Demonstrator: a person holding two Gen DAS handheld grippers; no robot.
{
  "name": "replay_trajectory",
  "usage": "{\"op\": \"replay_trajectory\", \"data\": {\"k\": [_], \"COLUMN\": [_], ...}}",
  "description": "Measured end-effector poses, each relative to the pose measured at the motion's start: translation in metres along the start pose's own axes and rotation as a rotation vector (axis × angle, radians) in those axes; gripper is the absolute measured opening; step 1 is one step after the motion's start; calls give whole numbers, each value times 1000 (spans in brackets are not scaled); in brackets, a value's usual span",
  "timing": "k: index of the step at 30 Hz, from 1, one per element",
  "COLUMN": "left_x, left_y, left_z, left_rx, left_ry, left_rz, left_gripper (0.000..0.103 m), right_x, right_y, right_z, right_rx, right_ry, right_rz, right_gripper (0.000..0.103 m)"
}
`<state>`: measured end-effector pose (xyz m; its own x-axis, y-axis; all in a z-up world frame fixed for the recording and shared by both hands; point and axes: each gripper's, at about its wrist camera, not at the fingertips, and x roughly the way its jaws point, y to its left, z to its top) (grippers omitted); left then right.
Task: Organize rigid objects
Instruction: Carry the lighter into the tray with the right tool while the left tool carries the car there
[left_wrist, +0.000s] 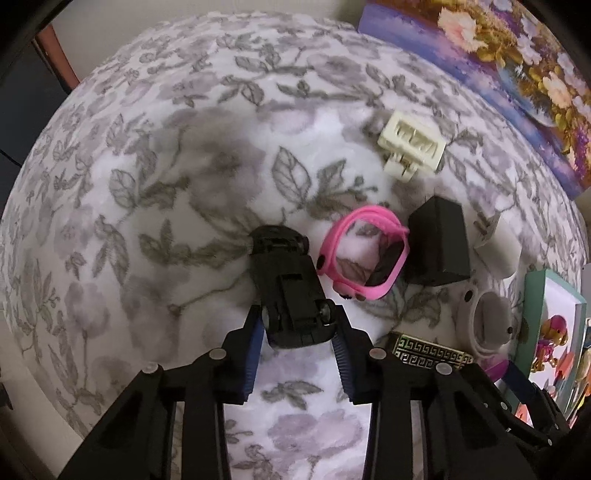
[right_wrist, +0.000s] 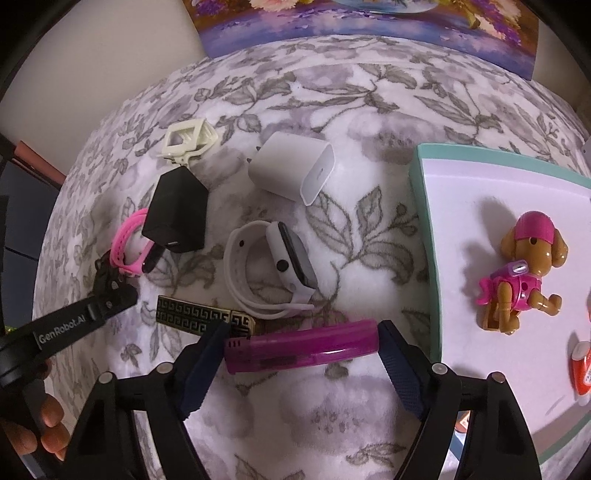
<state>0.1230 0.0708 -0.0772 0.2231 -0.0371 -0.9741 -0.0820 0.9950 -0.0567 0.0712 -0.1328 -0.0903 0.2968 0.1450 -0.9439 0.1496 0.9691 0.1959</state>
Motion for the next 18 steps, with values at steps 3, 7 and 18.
{"op": "replay_trajectory", "data": {"k": [3,7,18], "left_x": [-23,-53,-101], "left_y": [1,3,-36], "left_z": [3,4,-4], "left_rx": [-16,-18,54], "left_ry": [-53,-142,-257], "left_rz": [1,9,-23], "left_gripper": [36,35,35], "right_x": [-9,-30,-73], "right_y": [-2,-7,-40], "right_z": [2,5,7], "right_rx": [8,14,46], "right_ry": [-10,-55,-160], "right_rz": [17,36,-7], "right_gripper": [83,83,83]}}
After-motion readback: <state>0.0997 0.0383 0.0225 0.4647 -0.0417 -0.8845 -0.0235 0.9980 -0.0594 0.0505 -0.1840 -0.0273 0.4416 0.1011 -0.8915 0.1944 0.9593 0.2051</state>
